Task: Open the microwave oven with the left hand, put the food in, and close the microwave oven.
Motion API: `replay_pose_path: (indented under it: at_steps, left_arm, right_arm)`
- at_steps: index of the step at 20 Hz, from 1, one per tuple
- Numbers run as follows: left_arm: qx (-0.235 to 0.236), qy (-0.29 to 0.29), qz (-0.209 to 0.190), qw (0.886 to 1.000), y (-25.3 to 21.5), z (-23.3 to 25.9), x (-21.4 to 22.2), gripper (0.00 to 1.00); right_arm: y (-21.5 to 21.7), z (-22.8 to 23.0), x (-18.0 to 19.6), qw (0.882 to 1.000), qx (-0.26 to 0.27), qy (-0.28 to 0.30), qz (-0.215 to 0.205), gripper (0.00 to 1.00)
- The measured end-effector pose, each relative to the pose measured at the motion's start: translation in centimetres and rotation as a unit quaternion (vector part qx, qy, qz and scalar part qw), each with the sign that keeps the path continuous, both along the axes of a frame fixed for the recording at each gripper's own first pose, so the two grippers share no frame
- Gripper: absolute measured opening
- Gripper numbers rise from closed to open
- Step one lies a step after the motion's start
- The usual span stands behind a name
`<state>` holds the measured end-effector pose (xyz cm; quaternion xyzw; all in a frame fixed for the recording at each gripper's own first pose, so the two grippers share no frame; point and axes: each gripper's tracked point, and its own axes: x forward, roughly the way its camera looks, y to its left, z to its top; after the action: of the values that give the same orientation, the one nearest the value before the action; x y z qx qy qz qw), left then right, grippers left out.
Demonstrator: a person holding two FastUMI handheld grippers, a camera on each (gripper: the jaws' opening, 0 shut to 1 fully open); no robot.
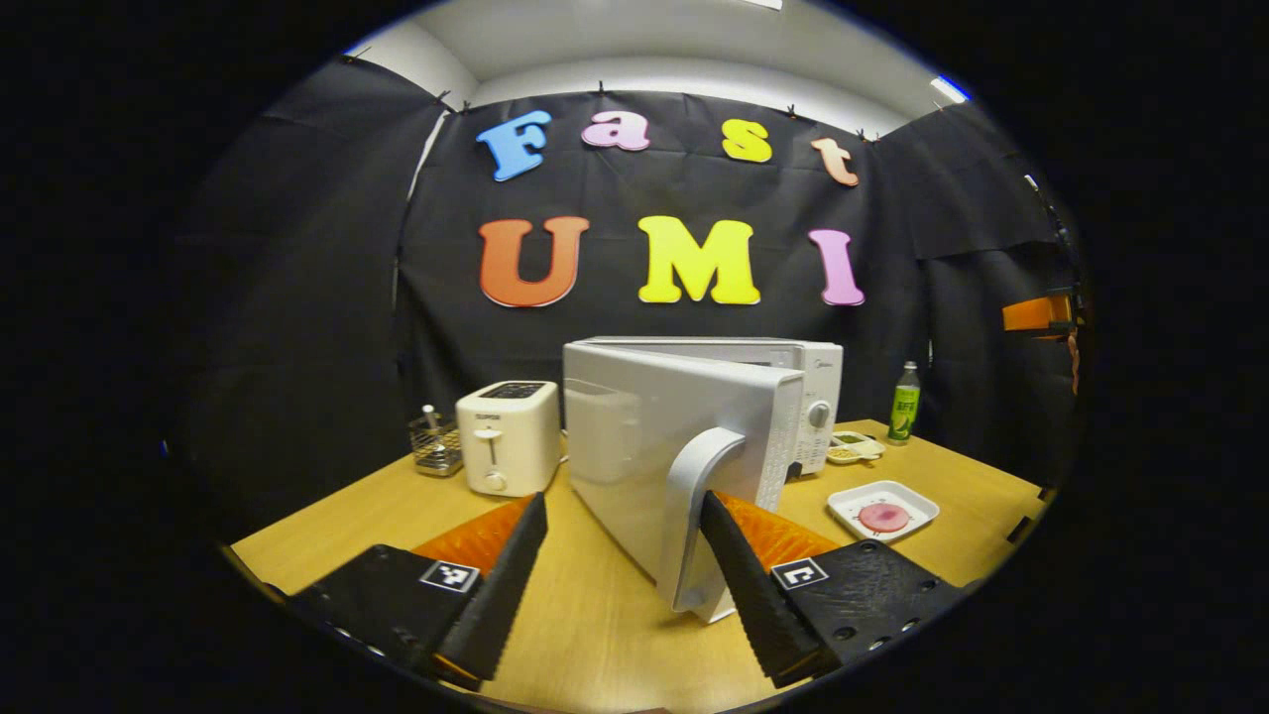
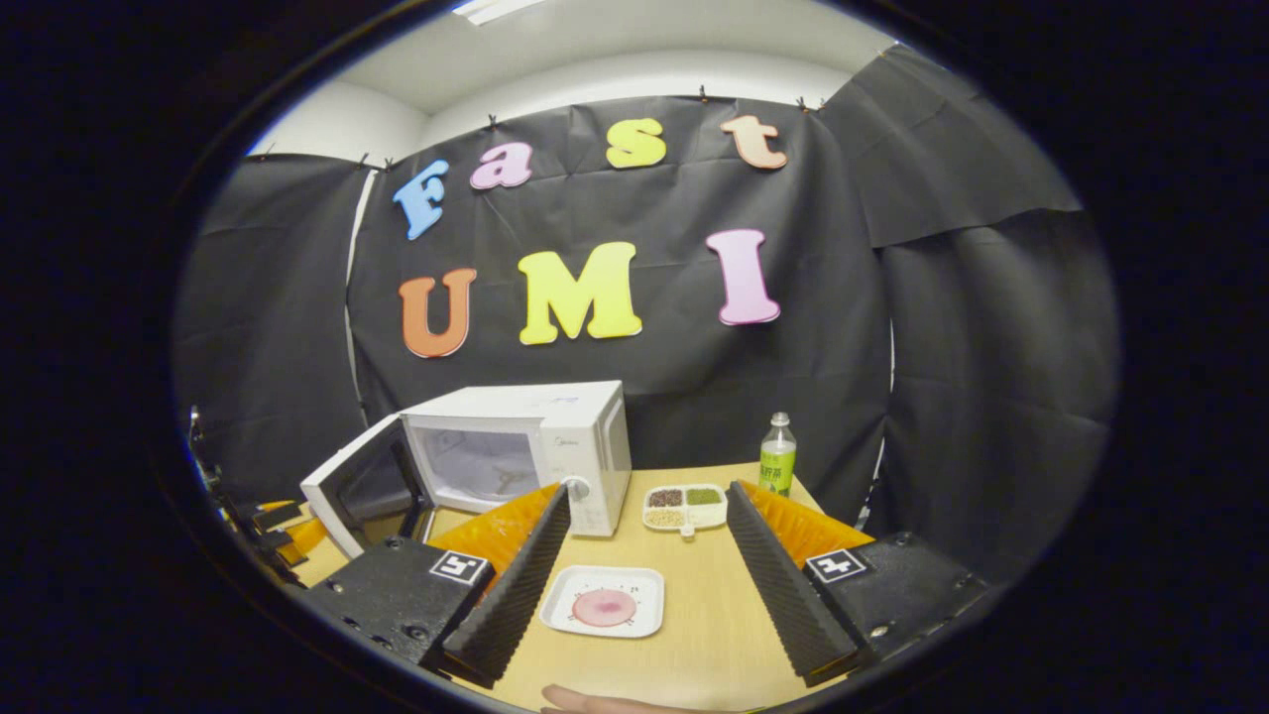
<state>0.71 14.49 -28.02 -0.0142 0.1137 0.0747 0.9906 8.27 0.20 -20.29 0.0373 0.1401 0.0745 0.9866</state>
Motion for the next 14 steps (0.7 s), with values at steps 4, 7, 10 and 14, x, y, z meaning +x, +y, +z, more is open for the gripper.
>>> replay_pose_path:
  at_steps: [4, 7, 10, 14]
  left_arm:
    - [0.026, 0.013, 0.068, 0.997, 3.3, 2.0, -4.5, 0.95]
    - [0.007, 0.006, 0.077, 0.997, 2.9, 4.8, -5.5, 0.95]
    - [-0.001, -0.007, 0.08, 0.997, 2.6, 7.1, -4.5, 0.95]
    - [0.024, -0.003, 0.063, 0.998, 0.7, 9.2, -1.9, 0.95]
  right_arm:
    - [0.6, -0.6, -0.2, 1.0, -0.008, 0.022, 0.01, 1.0]
    - [-0.2, -1.2, 1.5, 0.999, -0.027, 0.043, 0.006, 0.93]
    - [-0.7, -3.4, 3.9, 0.995, -0.039, 0.086, 0.014, 1.0]
    - [-1.1, -8.9, 7.4, 0.98, -0.05, 0.188, 0.039, 1.0]
